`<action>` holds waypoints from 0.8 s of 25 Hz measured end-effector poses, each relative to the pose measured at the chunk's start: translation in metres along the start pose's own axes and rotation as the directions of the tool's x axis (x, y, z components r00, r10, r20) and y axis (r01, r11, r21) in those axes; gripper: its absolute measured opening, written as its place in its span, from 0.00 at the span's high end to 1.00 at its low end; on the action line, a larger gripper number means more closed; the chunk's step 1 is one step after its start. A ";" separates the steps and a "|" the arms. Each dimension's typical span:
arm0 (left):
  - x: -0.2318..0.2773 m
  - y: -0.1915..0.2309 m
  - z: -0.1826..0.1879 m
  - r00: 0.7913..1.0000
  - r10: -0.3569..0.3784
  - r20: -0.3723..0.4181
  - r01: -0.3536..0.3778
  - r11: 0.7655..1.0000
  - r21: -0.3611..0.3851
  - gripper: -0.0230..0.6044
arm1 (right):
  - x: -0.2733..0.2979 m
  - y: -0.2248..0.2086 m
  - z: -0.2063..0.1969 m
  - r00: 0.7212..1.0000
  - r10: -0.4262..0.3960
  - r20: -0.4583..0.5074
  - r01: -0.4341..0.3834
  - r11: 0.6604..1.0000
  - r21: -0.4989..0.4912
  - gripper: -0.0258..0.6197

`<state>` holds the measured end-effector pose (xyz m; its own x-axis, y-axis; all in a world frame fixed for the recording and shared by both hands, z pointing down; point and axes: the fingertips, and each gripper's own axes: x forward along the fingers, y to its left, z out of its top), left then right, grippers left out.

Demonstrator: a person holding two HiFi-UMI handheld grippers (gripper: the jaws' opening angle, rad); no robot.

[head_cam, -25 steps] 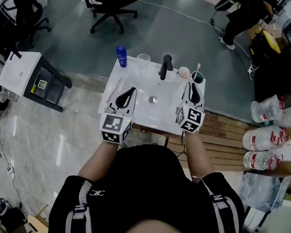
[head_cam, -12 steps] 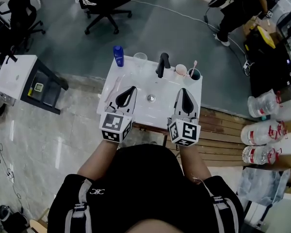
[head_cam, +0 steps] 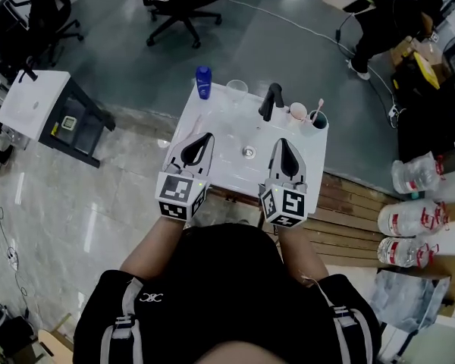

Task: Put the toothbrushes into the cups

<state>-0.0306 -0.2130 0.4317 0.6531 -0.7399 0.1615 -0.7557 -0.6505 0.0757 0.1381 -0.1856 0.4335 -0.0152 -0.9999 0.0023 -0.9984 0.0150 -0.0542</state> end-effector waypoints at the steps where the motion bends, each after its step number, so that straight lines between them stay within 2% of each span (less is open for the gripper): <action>1: -0.004 0.006 -0.001 1.000 0.011 -0.001 -0.011 1.000 -0.002 0.94 | 0.003 0.007 -0.002 1.000 0.011 -0.006 -0.011 1.000 0.000 0.94; 12: -0.058 0.081 -0.014 0.990 0.144 -0.001 -0.144 0.989 -0.026 0.94 | 0.037 0.100 -0.032 0.984 0.166 -0.072 -0.167 0.986 -0.009 0.94; 20: -0.106 0.140 -0.021 0.977 0.215 0.003 -0.215 0.976 -0.026 0.94 | 0.060 0.173 -0.057 0.968 0.225 -0.114 -0.226 0.974 0.005 0.94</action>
<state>-0.2069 -0.2218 0.4458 0.4756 -0.8629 0.1708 -0.8793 -0.4718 0.0651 -0.0384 -0.2424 0.4815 -0.2454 -0.9638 0.1040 -0.9689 0.2404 -0.0583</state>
